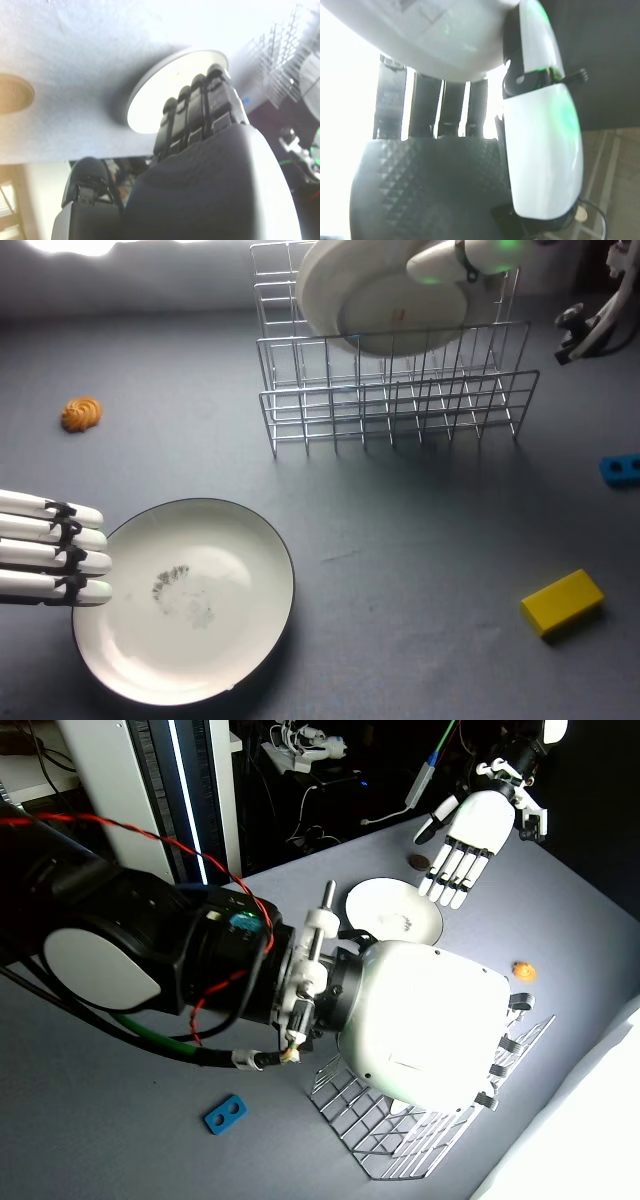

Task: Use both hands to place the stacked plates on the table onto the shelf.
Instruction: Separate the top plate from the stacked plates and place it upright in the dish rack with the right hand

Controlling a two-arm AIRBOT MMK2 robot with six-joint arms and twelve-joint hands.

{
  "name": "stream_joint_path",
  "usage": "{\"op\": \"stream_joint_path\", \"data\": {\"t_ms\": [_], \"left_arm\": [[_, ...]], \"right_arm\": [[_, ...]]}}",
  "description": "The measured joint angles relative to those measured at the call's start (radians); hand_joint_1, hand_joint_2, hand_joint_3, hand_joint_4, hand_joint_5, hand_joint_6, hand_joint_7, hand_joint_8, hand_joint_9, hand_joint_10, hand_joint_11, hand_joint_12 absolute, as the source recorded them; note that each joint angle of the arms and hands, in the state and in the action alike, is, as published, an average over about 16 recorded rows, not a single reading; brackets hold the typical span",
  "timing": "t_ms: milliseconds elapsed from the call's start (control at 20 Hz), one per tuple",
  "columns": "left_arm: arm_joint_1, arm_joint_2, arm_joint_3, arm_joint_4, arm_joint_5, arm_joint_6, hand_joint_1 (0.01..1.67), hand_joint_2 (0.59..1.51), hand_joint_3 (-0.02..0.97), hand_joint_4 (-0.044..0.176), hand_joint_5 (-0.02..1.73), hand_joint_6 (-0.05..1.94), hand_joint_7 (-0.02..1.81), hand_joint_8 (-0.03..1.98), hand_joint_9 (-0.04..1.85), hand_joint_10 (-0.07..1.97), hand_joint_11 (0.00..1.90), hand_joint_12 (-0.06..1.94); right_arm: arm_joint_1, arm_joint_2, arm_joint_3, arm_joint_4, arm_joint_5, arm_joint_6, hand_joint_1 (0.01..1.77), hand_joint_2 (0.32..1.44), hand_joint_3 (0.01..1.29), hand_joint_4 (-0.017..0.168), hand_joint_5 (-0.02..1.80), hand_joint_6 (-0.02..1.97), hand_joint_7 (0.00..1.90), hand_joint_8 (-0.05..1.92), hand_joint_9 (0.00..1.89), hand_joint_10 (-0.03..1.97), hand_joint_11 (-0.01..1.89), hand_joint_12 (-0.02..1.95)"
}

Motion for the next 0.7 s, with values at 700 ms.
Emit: {"op": "stream_joint_path", "data": {"t_ms": [700], "left_arm": [[0.019,0.013,-0.089,-0.021,0.100,-0.004,0.02,1.189,0.010,0.007,0.03,0.00,0.02,0.01,0.02,0.01,0.02,-0.01]], "right_arm": [[-0.059,-0.030,0.055,0.019,0.018,-0.004,1.20,1.01,0.01,0.000,0.96,0.97,1.09,0.76,1.33,-0.01,0.88,1.08]]}}
